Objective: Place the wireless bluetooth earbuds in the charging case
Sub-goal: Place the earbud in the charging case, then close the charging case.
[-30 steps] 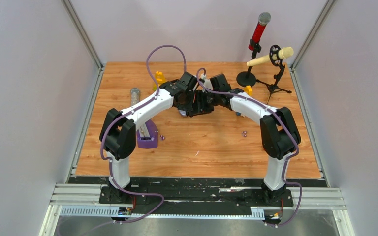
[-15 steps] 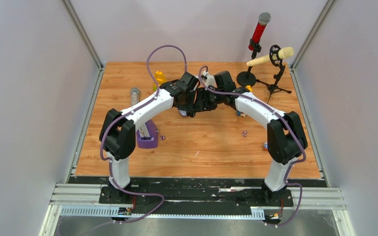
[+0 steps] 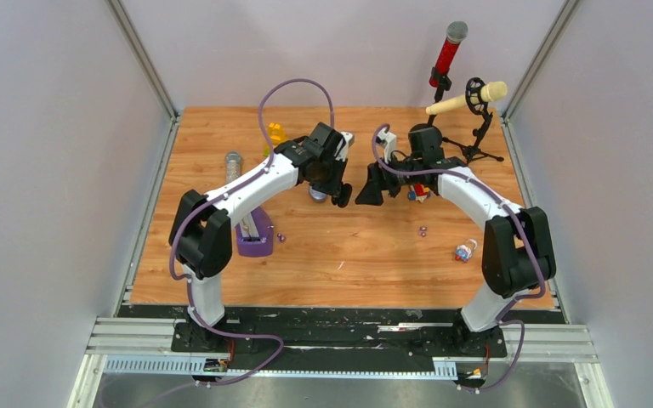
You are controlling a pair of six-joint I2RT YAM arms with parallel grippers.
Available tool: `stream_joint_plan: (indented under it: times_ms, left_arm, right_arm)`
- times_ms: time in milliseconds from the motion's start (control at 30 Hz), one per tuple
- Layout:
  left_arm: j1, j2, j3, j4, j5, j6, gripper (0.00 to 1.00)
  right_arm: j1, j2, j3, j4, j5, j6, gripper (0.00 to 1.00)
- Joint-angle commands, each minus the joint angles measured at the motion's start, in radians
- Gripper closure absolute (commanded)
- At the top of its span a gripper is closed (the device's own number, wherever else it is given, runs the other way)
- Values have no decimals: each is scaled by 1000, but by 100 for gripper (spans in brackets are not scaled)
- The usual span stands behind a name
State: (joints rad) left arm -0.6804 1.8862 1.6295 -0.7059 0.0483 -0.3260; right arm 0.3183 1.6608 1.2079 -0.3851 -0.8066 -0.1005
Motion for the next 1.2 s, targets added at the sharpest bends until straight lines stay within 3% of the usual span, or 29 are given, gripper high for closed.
stream_joint_plan:
  times_ms: [0,133,400,700,1167]
  left_arm:
    - [-12,-89,9,53,120,111,81]
    - [-25,-102,13,48,165,167,81]
    - [-95,-84,42,3,262,277,80]
    - [-152,-70,57,-22,274,323,80]
    - [-196,-63,64,-49,342,368,79]
  right_arm:
    - [-69,6,0,-47,-220,-347,15]
    - [-89,-24,-55,-68,-275,-558,12]
    - [-88,-78,-144,-51,-475,-745,19]
    - [-87,-119,-208,-91,-519,-876,18]
    - [-88,-71,-166,-54,-485,-796,24]
